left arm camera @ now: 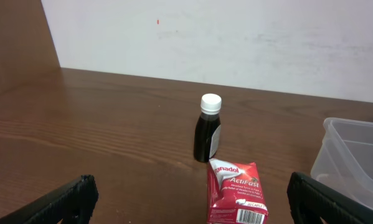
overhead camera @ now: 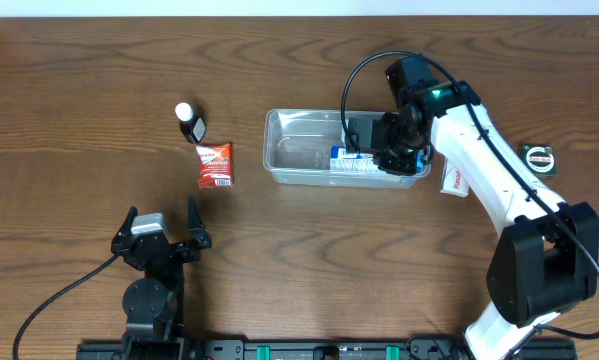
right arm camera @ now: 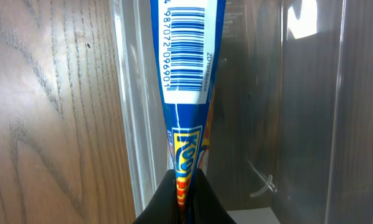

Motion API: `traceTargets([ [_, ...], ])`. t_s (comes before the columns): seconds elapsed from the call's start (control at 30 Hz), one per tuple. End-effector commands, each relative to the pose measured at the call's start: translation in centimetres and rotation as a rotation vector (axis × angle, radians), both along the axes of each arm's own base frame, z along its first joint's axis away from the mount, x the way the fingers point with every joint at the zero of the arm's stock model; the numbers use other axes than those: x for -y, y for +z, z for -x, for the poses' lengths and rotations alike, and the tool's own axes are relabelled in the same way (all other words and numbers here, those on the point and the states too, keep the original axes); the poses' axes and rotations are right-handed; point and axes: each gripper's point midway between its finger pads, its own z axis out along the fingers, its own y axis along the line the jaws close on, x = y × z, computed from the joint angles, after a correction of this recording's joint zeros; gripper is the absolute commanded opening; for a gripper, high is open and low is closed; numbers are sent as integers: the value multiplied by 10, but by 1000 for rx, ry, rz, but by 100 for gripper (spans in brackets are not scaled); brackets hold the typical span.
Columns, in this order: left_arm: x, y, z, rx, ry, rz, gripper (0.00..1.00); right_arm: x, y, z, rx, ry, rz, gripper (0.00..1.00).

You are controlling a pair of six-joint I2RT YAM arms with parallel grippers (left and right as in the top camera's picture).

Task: Pack container
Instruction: 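Lower the blue box into the container and lay it down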

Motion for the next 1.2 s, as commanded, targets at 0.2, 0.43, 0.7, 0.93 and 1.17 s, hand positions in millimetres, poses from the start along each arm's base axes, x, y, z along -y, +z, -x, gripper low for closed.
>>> traceTargets([
  [0.2,-1,-17,0,-42,4,-13,98,-1,-8,4,-30,10,-15,4],
  [0.43,-1,-17,0,-42,4,-13,98,-2,-16,0,-32,11,-15,6],
  [0.7,-1,-17,0,-42,4,-13,98,-4,-17,-5,-14,11,-20,8],
  [0.93,-1,-17,0,-42,4,-13,98,-4,-17,-5,-15,10,-20,9],
  [1.17,-1,-17,0,-42,4,-13,98,-3,-18,-4,-21,6,-19,25],
])
